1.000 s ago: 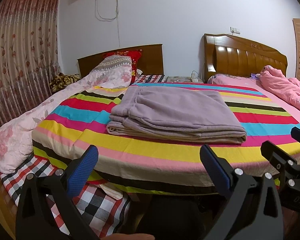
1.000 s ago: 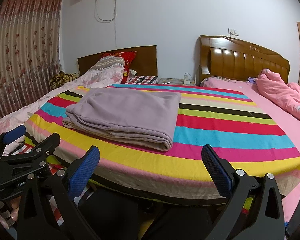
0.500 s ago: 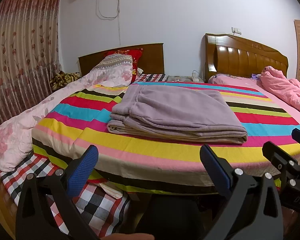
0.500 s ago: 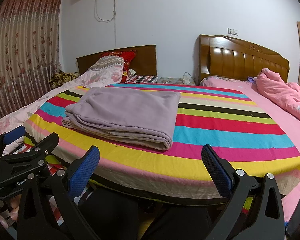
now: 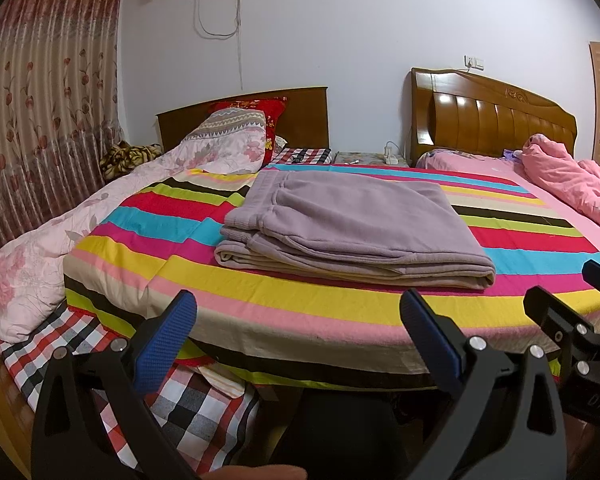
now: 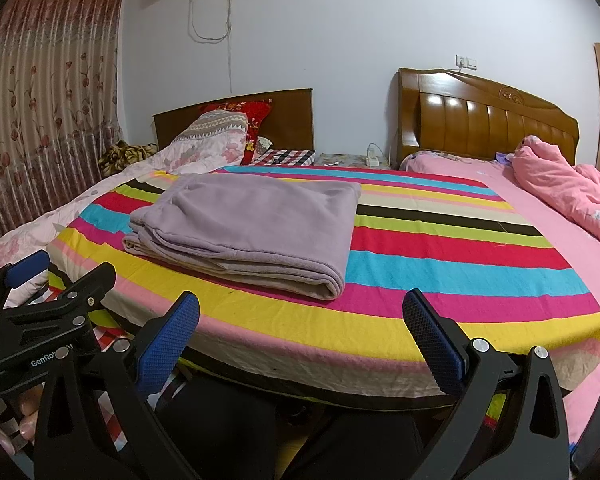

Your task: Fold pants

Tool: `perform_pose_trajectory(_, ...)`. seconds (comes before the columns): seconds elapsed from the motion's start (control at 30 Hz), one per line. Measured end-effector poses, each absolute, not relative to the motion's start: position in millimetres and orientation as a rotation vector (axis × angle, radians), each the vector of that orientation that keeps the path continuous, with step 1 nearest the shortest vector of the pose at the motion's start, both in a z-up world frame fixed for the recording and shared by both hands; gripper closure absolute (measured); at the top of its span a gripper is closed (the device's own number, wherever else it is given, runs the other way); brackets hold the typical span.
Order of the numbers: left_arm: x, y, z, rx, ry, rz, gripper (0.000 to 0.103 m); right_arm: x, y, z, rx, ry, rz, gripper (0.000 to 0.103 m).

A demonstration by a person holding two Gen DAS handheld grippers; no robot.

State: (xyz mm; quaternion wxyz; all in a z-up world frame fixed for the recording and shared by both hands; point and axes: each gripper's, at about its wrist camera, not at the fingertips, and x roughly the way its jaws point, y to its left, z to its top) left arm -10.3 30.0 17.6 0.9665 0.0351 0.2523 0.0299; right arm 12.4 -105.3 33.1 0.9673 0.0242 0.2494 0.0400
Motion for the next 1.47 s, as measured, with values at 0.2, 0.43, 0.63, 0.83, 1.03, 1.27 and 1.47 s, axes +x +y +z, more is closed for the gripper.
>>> perform_pose_trajectory(0.2, -9.9, 30.6, 17.9, 0.07, 0.51, 0.061, 0.002, 12.5, -105.7, 33.2, 0.048, 0.505, 0.081, 0.005)
perform_pose_trajectory(0.43, -9.0, 28.5, 20.7, 0.07, 0.503, 0.062, 0.002, 12.6, -106.0, 33.7, 0.048, 0.505, 0.082, 0.005)
perform_pose_trajectory(0.63, -8.8, 28.0, 21.4, 0.069, 0.502, 0.063, 0.002, 12.5, -106.3, 34.0, 0.049, 0.505, 0.082, 0.005)
perform_pose_trajectory(0.83, -8.2, 24.4, 24.2, 0.07, 0.492, 0.066, 0.002, 12.4, -106.3, 34.3, 0.049, 0.505, 0.082, 0.005)
perform_pose_trajectory(1.03, -8.5, 22.7, 24.7, 0.043, 0.489, 0.064, 0.002, 12.2, -106.1, 34.0, 0.048, 0.507, 0.082, 0.005)
perform_pose_trajectory(1.27, -13.8, 21.3, 21.8, 0.035, 0.465, 0.097, 0.002, 12.4, -107.3, 29.9, 0.049, 0.512, 0.085, 0.005)
perform_pose_trajectory(1.47, -10.9, 25.3, 19.1, 0.004, 0.497, 0.092, 0.002, 13.6, -109.0, 27.7, 0.048, 0.517, 0.091, 0.005)
